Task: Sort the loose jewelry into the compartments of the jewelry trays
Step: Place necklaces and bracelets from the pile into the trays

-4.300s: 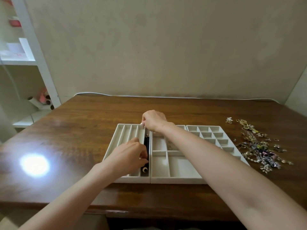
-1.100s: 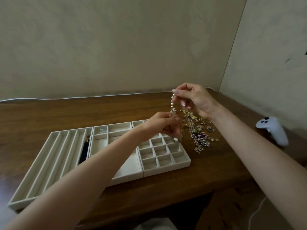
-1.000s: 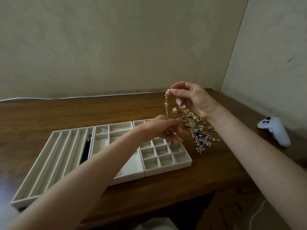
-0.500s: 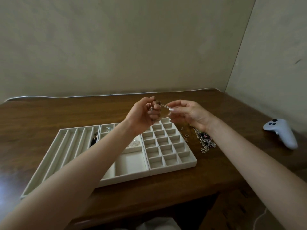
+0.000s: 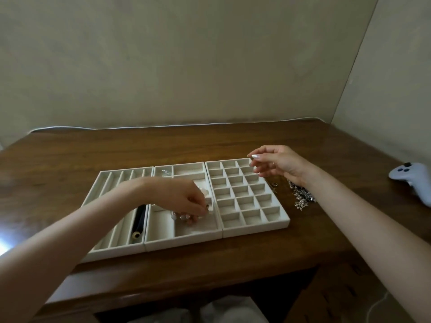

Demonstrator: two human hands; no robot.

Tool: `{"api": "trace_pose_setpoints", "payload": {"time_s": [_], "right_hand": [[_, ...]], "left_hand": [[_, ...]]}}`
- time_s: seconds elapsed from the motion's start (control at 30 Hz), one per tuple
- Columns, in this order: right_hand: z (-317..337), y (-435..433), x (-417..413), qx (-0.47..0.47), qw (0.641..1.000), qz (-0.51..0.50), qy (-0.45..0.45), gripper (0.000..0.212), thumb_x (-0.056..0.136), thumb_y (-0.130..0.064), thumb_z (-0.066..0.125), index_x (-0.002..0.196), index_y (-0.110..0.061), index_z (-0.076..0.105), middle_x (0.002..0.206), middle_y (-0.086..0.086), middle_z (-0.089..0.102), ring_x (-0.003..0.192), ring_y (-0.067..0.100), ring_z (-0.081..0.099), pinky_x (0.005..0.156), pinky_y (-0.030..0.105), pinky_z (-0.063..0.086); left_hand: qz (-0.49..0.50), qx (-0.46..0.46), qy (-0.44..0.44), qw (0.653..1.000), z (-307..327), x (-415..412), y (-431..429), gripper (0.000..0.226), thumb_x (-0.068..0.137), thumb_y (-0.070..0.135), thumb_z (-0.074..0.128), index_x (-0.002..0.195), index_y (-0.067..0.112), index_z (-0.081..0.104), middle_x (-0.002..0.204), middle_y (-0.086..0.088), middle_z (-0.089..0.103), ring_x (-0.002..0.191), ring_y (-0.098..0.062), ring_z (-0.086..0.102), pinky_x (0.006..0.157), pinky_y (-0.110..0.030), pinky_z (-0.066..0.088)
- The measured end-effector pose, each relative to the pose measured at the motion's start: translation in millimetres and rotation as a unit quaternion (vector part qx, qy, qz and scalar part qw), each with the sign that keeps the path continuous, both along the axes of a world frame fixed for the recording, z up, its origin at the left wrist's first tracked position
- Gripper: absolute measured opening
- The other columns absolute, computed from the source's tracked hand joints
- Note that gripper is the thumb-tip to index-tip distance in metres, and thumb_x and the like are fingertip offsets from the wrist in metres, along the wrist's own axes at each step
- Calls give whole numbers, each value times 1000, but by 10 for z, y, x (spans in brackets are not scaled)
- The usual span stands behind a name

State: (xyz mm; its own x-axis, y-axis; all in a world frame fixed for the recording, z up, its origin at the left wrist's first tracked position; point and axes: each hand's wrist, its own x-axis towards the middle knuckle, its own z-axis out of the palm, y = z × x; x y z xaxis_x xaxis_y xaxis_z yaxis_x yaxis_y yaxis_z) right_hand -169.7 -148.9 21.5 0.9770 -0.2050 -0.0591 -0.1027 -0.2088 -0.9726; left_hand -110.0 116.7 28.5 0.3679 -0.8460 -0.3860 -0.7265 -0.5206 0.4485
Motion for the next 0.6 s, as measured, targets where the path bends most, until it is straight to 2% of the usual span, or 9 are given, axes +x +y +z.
{"api": "trace_pose_setpoints", "payload": {"time_s": [0.07,0.17,0.37,0.5,0.6], "right_hand": [[-12,-14,-4,-6,1000,-5,2,17,90,-9,58,105,-5,65,90,10,69,76,18,67,71,31,57],[-10,-39,-19,-14,1000,-11,1,18,90,-10,59,105,-4,65,89,10,69,77,19,67,72,32,57],[14,-131,-75,-22,999,-35,-1,16,90,-10,59,104,-6,65,89,10,70,75,17,68,70,28,58],[11,-217,-106,-52,997,-57,-6,14,90,-10,58,101,-8,66,93,12,69,77,19,67,71,30,58],[0,-281,-116,-99,991,-86,-6,11,90,-8,58,96,-12,66,93,10,69,72,15,63,63,24,54]], "left_hand": [[10,-2,18,1000,29,-17,10,28,93,31,53,93,9,69,78,3,70,70,-11,64,72,-25,54],[17,-3,60,998,81,-29,0,28,94,26,50,103,6,67,95,-3,72,84,-14,68,81,-29,56],[-2,-23,76,997,88,-40,-61,20,96,8,43,105,7,61,105,-1,69,97,-6,65,85,-30,54],[4,-41,125,991,99,-46,-59,16,96,6,44,105,4,57,108,-5,68,95,-12,67,81,-33,56],[30,-88,66,994,113,-59,-116,15,96,12,45,102,6,57,99,-5,69,82,-13,69,72,-29,57]]}}
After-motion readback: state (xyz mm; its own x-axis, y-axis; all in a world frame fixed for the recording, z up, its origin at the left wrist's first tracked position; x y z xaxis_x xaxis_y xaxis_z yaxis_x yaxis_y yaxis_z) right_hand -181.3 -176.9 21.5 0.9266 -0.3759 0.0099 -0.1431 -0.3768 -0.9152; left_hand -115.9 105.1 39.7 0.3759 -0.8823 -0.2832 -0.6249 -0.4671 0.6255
